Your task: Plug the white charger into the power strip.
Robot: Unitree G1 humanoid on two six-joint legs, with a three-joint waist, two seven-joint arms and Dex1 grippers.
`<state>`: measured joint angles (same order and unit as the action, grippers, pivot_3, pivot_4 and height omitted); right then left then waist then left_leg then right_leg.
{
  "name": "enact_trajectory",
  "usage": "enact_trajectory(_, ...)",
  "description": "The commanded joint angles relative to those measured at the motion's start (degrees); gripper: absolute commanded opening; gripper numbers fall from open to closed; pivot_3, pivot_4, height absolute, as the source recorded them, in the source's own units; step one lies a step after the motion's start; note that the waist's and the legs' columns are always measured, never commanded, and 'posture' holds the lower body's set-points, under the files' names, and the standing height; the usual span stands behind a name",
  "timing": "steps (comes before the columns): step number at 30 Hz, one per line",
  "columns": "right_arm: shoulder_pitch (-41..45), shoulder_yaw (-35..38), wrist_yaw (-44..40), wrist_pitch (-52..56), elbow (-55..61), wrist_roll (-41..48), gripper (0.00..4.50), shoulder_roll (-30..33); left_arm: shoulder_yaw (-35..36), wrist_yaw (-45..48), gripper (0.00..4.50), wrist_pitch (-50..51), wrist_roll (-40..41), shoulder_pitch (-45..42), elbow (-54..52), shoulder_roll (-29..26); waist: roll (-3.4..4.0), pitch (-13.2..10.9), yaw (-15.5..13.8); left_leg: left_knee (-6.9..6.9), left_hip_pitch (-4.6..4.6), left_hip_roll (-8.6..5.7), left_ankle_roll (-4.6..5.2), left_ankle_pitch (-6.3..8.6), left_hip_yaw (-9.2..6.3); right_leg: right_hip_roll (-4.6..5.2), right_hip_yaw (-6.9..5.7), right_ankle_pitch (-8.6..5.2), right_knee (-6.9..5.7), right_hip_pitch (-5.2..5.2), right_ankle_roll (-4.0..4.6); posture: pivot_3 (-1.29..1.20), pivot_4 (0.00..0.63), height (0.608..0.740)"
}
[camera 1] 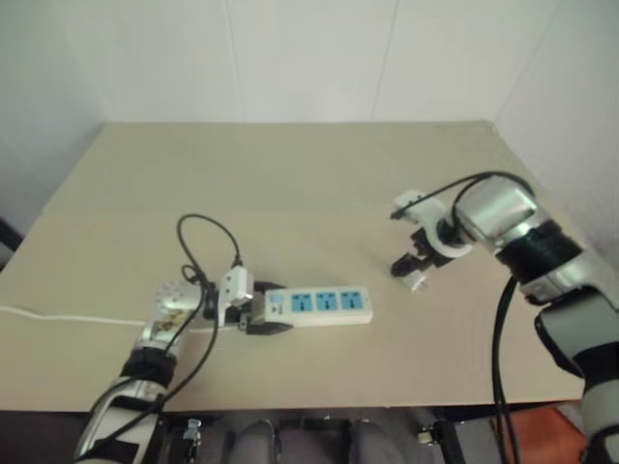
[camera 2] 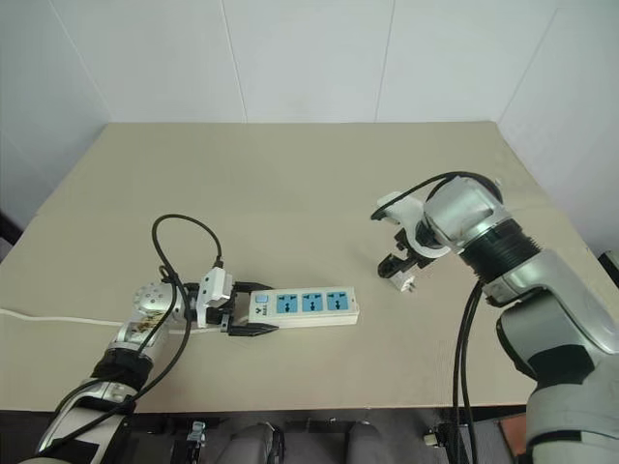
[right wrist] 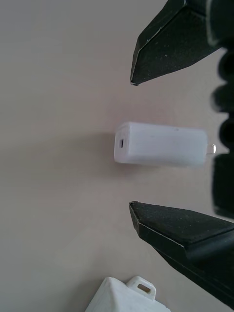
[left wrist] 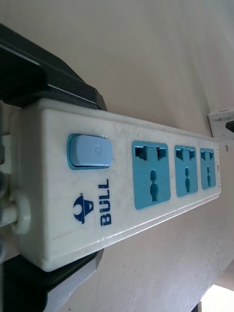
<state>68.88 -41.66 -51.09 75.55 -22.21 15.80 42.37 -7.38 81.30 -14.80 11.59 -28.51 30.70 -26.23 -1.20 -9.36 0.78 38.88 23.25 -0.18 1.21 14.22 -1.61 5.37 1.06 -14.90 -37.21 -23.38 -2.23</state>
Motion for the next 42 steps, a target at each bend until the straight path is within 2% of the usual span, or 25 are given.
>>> enact_trajectory(1, 0.4, 0.4, -1.4, -2.5, -2.8, -2.9, 4.5, -0.9, -1.4, 0.2, 3.34, 0.8, -0.7, 1.3, -1.0, -0.5, 0.0, 0.0, 0.0, 0.0, 0.0, 0.0, 0.0, 0.0, 0.01, 0.0, 0.0, 0.0, 0.0, 0.0, 0.0, 0.0, 0.15, 0.74)
enact_trajectory(8, -0.5, 0.8, -3.4, -5.4, -7.4, -6.4, 4.5, -3.2, -1.2, -0.5, 3.34, 1.3, -0.6, 2.4, -2.2, -1.1, 0.0, 0.0, 0.1, 0.0, -0.02, 0.0, 0.0, 0.0, 0.02, -0.01, 0.0, 0.0, -0.01, -0.01, 0.0, 0.0, 0.15, 0.74)
enact_trajectory(11, -0.7, 1.1, -4.1, -6.3, -8.7, -7.6, 3.98, -3.9, -1.1, -0.8, 3.34, 1.6, -0.5, 3.0, -3.0, -1.3, 0.01, 0.0, 0.1, 0.0, -0.02, 0.0, 0.0, 0.0, 0.02, -0.01, 0.0, 0.0, -0.01, -0.01, 0.01, 0.0, 0.15, 0.74)
enact_trajectory(18, -1.4, 1.2, -5.7, -6.5, -8.6, -9.5, 1.62, -4.9, -1.1, -1.4, 3.34, 1.9, -0.4, 3.4, -3.6, -1.7, 0.03, 0.0, 0.1, 0.0, -0.07, 0.01, 0.0, 0.0, 0.02, -0.01, 0.0, 0.0, -0.05, 0.0, 0.01, 0.0, 0.15, 0.74)
enact_trajectory(20, -1.8, 1.2, -6.2, -6.4, -7.7, -9.7, 1.1, -4.8, -1.1, -1.4, 3.34, 1.9, -0.4, 3.5, -3.7, -1.8, 0.03, 0.0, 0.1, 0.0, -0.08, 0.01, 0.0, 0.0, 0.02, -0.01, 0.0, 0.0, -0.05, 0.01, 0.01, 0.0, 0.15, 0.74)
enact_trajectory(24, -2.3, 2.7, -6.5, -6.3, -6.2, -10.3, 1.1, -4.7, -1.1, -1.2, 3.34, 1.8, -0.5, 3.0, -2.9, -1.9, 0.03, 0.0, 0.1, 0.0, -0.09, 0.01, 0.0, 0.0, 0.02, -0.01, 0.0, 0.01, -0.06, 0.01, 0.01, 0.0, 0.15, 0.74)
enact_trajectory(26, -2.5, 5.9, -5.4, -6.1, -4.8, -9.8, 1.1, -4.6, -1.2, -0.9, 3.34, 1.6, -0.5, 2.7, -2.5, -2.0, 0.03, 0.0, 0.1, 0.0, -0.09, 0.01, 0.0, 0.0, 0.02, -0.01, 0.0, 0.01, -0.06, 0.01, 0.01, 0.0, 0.15, 0.74)
enact_trajectory(29, -4.4, 14.8, -3.4, -7.7, 0.3, -7.3, 1.1, -3.9, -1.5, 0.1, 3.34, 1.3, -0.6, 2.0, -1.6, -2.1, 0.03, 0.0, 0.1, 0.0, -0.08, 0.01, 0.0, 0.0, 0.02, -0.01, 0.0, 0.01, -0.07, 0.0, 0.01, 0.0, 0.15, 0.74)
enact_trajectory(33, -11.7, 32.1, 1.0, -10.8, 11.9, -1.8, 1.1, -4.4, -2.1, 1.2, 3.34, 0.5, -1.1, -0.4, 1.3, -1.8, 0.03, 0.0, -0.1, -0.02, -0.03, 0.01, 0.0, 0.0, -0.02, -0.02, -0.05, 0.01, -0.03, 0.0, 0.01, 0.0, 0.15, 0.74)
enact_trajectory(37, -20.0, 46.5, 9.1, -14.2, 22.5, 2.6, 1.1, -10.6, -2.2, 1.7, 3.34, -0.1, -1.1, -2.1, 3.6, -1.8, 0.01, 0.0, -0.2, 0.01, -0.09, 0.02, 0.0, 0.0, -0.05, -0.02, -0.09, 0.01, -0.02, 0.14, 0.0, 0.0, 0.15, 0.74)
enact_trajectory(38, -24.1, 49.5, 12.2, -19.4, 27.0, 2.6, 1.1, -13.9, -2.2, 1.9, 3.34, -0.3, -1.1, -2.3, 4.0, -1.8, 0.01, 0.0, -0.1, 0.02, -0.11, 0.02, 0.0, 0.0, -0.06, -0.03, -0.09, 0.01, -0.03, 0.16, 0.0, 0.0, 0.15, 0.74)
enact_trajectory(40, -31.2, 52.5, 14.9, -27.3, 34.0, 3.5, 1.1, -18.6, -2.2, 2.1, 3.34, -0.6, -1.2, -2.7, 4.7, -1.9, 0.0, 0.1, -0.1, 0.0, -0.14, 0.03, 0.0, 0.0, -0.08, -0.04, -0.07, 0.01, -0.08, 0.15, 0.0, 0.0, 0.15, 0.74)
enact_trajectory(42, -35.2, 54.0, 13.7, -27.8, 37.1, 7.2, 1.1, -21.5, -2.3, 2.0, 3.34, -0.8, -1.3, -3.1, 5.2, -1.7, 0.0, 0.1, -0.1, -0.01, -0.12, 0.02, 0.0, 0.0, -0.09, -0.05, -0.07, 0.01, -0.09, 0.14, 0.0, 0.0, 0.15, 0.74)
